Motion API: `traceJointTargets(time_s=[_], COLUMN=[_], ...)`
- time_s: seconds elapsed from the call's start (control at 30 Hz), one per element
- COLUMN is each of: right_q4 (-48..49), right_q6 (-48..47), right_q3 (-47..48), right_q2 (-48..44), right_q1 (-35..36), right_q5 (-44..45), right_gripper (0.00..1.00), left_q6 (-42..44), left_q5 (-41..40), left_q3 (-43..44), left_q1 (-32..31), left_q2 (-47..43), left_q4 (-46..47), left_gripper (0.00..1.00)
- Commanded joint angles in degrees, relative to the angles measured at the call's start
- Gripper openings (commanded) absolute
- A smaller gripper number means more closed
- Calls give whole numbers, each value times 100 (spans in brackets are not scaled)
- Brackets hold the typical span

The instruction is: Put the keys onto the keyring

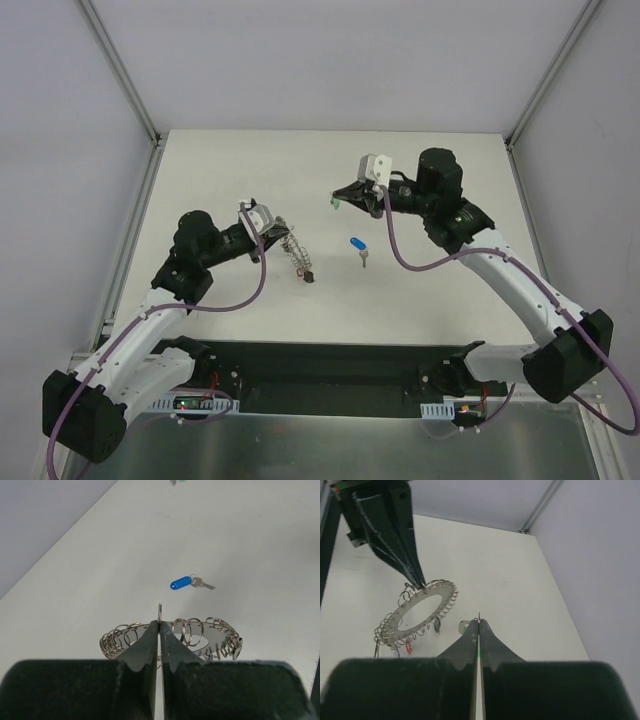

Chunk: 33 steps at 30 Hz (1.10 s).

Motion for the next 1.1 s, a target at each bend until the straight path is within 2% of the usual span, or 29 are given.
traceJointTargets(time_s=[0.0, 0.23, 0.63, 0.7, 0.93, 1.07], right_q4=[310, -402, 64, 81, 72, 72], right_q6=[-542, -1193, -886, -886, -912, -982], right_q3=[-385, -456, -553, -544, -500, -509], right_q2=[-368, -158, 308, 343, 493, 572], right_q1=[-23, -23, -15, 11, 73, 152], right_q5=[-1375, -2001, -2291, -2221, -2080, -1975], right_gripper=[1, 1, 1, 1, 1, 1], left_q6=[245, 403, 535, 377, -615, -906], left_q5=[902, 1562, 1800, 1756, 1396, 1509], left_q3=[176, 211, 246, 194, -272, -343], left_q1=[-55, -55, -55, -55, -55, -55], left_q2=[47, 311, 258, 293, 293, 469], left_q4=[483, 431, 316, 438, 1791, 2214], left_gripper=[0, 0, 0, 0, 0, 0])
